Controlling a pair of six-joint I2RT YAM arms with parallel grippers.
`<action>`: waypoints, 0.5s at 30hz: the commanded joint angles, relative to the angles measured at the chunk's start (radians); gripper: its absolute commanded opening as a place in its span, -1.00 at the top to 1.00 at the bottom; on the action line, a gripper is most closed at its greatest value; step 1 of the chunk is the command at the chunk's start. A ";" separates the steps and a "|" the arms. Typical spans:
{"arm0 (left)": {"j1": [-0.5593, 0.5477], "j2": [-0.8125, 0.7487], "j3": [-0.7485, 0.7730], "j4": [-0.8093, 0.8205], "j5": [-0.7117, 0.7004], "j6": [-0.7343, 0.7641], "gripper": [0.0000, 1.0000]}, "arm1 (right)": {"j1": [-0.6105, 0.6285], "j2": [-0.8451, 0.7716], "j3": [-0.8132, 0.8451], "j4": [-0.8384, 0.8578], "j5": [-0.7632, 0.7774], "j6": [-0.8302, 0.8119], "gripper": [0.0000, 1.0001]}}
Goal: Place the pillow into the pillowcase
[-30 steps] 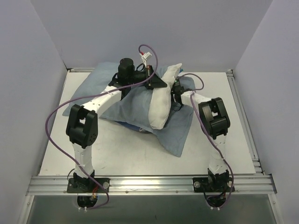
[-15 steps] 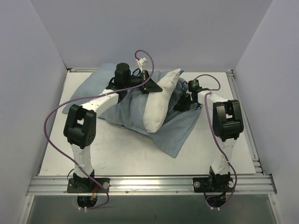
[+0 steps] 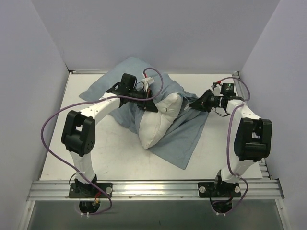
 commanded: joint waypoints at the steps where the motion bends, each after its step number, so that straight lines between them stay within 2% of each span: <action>1: 0.037 0.072 -0.008 -0.284 -0.283 0.239 1.00 | -0.044 -0.078 -0.013 0.011 -0.128 0.024 1.00; 5: 0.037 0.117 0.026 -0.280 -0.323 0.203 1.00 | -0.029 -0.041 -0.007 -0.198 -0.094 -0.158 1.00; 9: 0.030 0.160 0.078 -0.264 -0.290 0.121 1.00 | -0.015 0.008 -0.025 -0.268 -0.056 -0.248 1.00; 13: 0.007 0.197 0.124 -0.245 -0.233 0.080 1.00 | 0.016 0.034 -0.028 -0.256 0.004 -0.265 0.73; 15: 0.000 0.203 0.133 -0.237 -0.204 0.074 1.00 | 0.026 0.051 -0.027 -0.210 0.050 -0.248 0.44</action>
